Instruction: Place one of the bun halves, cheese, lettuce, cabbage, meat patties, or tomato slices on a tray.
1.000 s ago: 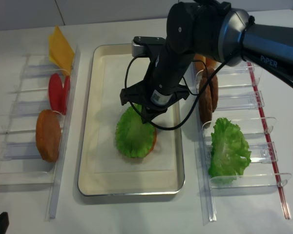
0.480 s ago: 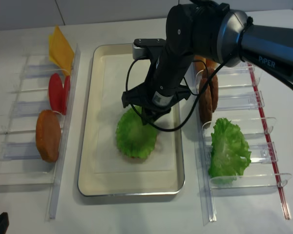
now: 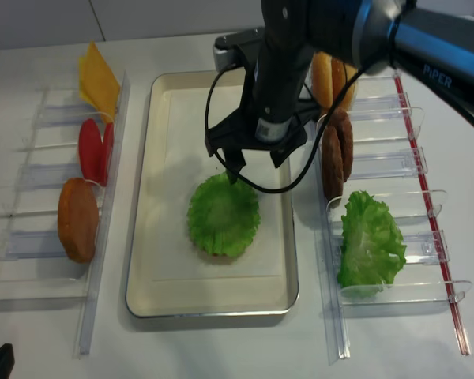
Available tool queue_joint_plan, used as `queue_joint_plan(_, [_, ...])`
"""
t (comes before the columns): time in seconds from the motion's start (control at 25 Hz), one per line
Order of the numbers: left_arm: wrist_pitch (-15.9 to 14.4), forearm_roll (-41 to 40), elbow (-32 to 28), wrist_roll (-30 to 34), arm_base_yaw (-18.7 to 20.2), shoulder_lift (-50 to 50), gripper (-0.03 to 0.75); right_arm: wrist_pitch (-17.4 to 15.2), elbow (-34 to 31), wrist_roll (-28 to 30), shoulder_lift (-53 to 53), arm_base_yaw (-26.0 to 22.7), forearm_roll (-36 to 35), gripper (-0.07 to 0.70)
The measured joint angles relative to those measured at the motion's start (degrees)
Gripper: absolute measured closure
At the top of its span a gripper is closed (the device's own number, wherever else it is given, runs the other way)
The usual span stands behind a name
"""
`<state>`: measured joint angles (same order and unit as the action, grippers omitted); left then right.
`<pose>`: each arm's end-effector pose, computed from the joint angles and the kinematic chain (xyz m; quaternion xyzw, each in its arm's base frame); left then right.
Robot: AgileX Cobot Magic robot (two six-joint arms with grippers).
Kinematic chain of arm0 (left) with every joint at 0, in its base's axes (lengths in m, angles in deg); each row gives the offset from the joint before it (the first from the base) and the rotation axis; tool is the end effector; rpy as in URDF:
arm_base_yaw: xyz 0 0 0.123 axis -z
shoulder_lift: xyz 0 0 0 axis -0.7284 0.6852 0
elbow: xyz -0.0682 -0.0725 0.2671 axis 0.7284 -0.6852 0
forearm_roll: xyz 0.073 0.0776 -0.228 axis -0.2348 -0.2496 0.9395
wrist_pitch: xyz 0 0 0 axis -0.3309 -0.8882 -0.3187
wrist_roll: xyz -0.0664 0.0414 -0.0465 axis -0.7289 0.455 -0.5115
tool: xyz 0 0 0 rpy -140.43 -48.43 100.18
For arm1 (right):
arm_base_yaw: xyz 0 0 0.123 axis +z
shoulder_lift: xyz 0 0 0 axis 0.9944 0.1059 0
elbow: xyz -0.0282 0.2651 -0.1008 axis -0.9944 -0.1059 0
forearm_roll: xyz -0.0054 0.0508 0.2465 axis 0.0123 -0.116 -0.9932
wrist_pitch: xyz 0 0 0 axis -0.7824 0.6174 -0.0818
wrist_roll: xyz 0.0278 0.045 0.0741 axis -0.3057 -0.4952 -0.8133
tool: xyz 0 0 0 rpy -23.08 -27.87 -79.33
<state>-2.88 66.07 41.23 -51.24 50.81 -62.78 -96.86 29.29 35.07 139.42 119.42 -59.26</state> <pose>-0.0118 0.0043 0.2646 0.0291 0.8815 0.0038 0.4713 0.3155 0.2511 0.2492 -0.1820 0.9718 0.1460 0.0352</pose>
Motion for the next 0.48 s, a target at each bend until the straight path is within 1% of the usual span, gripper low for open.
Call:
queue_joint_plan(0.08, [0.0,0.0,0.0,0.0,0.0,0.0,0.355,-2.8,2.3,0.0,0.0,0.0,1.2,0.106])
queue_joint_plan(0.12, [0.0,0.0,0.0,0.0,0.0,0.0,0.355,-3.2,3.1,-0.6,0.0,0.0,2.1,0.110])
queue_joint_plan(0.2, [0.0,0.0,0.0,0.0,0.0,0.0,0.355,-3.7,5.0,-2.5,0.0,0.0,4.4,0.114])
queue_joint_plan(0.32, [0.0,0.0,0.0,0.0,0.0,0.0,0.355,-3.9,5.6,-4.5,-1.2,0.0,7.9,0.115])
queue_joint_plan(0.48, [0.0,0.0,0.0,0.0,0.0,0.0,0.355,-4.3,5.7,-4.3,-6.0,0.0,10.2,0.120])
